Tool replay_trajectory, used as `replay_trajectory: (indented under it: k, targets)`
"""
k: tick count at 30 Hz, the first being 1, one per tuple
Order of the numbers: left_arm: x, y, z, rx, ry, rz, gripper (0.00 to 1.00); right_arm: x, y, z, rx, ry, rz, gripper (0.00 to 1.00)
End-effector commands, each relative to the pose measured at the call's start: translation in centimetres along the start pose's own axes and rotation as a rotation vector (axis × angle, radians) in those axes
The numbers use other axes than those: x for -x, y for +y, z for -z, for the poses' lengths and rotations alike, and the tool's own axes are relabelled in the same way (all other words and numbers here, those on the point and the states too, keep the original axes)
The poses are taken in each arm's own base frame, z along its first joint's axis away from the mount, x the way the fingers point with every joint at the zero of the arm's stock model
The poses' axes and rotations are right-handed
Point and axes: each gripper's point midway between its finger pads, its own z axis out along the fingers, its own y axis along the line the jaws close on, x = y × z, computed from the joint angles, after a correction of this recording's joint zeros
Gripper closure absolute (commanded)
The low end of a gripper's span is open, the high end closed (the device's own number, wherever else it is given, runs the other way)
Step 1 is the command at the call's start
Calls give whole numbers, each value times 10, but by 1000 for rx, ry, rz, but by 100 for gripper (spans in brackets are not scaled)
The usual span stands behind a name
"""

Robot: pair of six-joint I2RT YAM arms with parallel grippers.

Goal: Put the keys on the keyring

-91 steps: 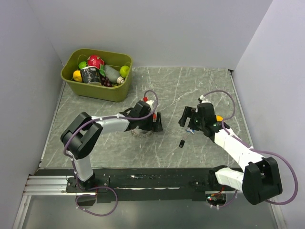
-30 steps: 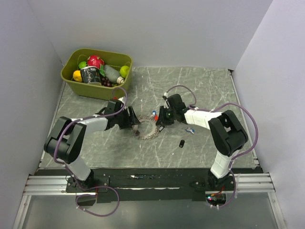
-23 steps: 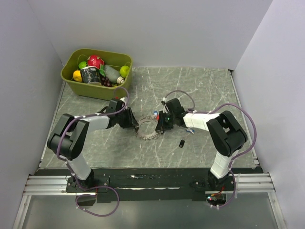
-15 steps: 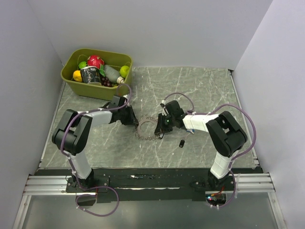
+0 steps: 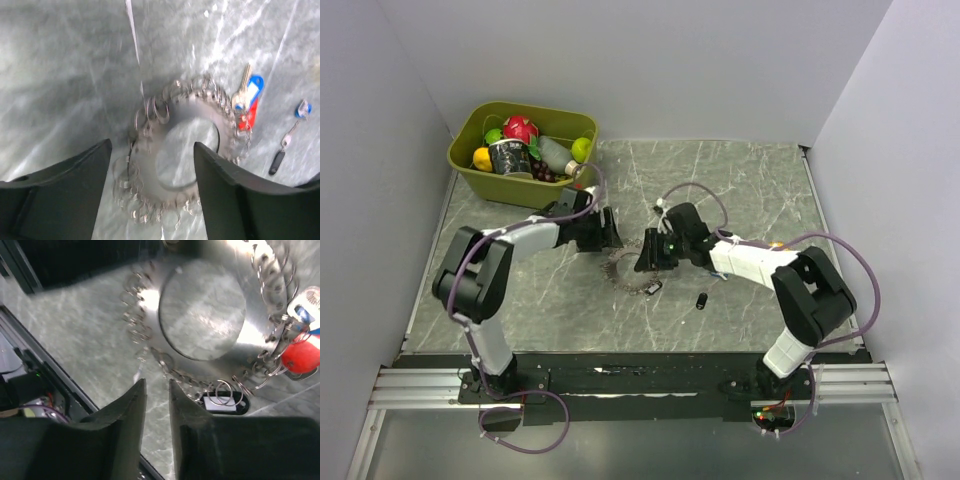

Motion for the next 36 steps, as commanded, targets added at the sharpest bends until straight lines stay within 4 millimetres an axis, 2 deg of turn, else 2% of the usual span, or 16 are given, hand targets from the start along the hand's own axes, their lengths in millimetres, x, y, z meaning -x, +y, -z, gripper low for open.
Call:
replay_trajectory:
  k: [1, 2, 3, 5, 6, 8, 10, 13, 17, 22, 26, 32, 33, 35, 36]
  targets:
    - [9, -6, 34, 29, -84, -31, 23, 51, 12, 27, -47, -156, 82, 52]
    - [11, -8, 41, 26, -106, -32, 23, 52, 5, 29, -75, -155, 87, 49]
    - [1, -2, 43, 37, -94, -23, 22, 56, -1, 32, -92, -167, 86, 46]
    - [-2, -4, 52, 27, -115, -4, 21, 59, -15, 36, -136, -171, 82, 44]
    - [-14, 1, 53, 34, -97, 12, 21, 64, -24, 40, -153, -180, 67, 44]
    - [-21, 1, 58, 26, -96, 40, 21, 64, -36, 41, -171, -173, 42, 44]
    - [-39, 8, 58, 25, -61, 70, 21, 66, -53, 41, -194, -170, 8, 44]
    - [-61, 17, 52, 32, -15, 111, 23, 62, -63, 38, -202, -140, -17, 45]
    - [-85, 11, 45, -63, 45, 157, 28, 55, -67, 31, -191, -117, -24, 48]
    - [-87, 5, 34, -113, 53, 177, 36, 37, -67, 22, -144, -71, -48, 62]
    - [-84, 2, 26, -119, 55, 154, 47, 19, -67, 14, -130, -25, -33, 71]
    - [-67, 4, 14, -80, 53, 112, 60, -8, -58, 2, -104, 40, -13, 77]
    - [-56, -1, 13, -86, 37, 97, 60, -13, -58, 0, -100, 54, -16, 78]
    - [-54, 2, 9, -62, 53, 71, 61, -20, -52, -2, -87, 68, -11, 78]
    - [-43, -2, 8, -61, 38, 54, 61, -23, -51, -3, -86, 70, -4, 78]
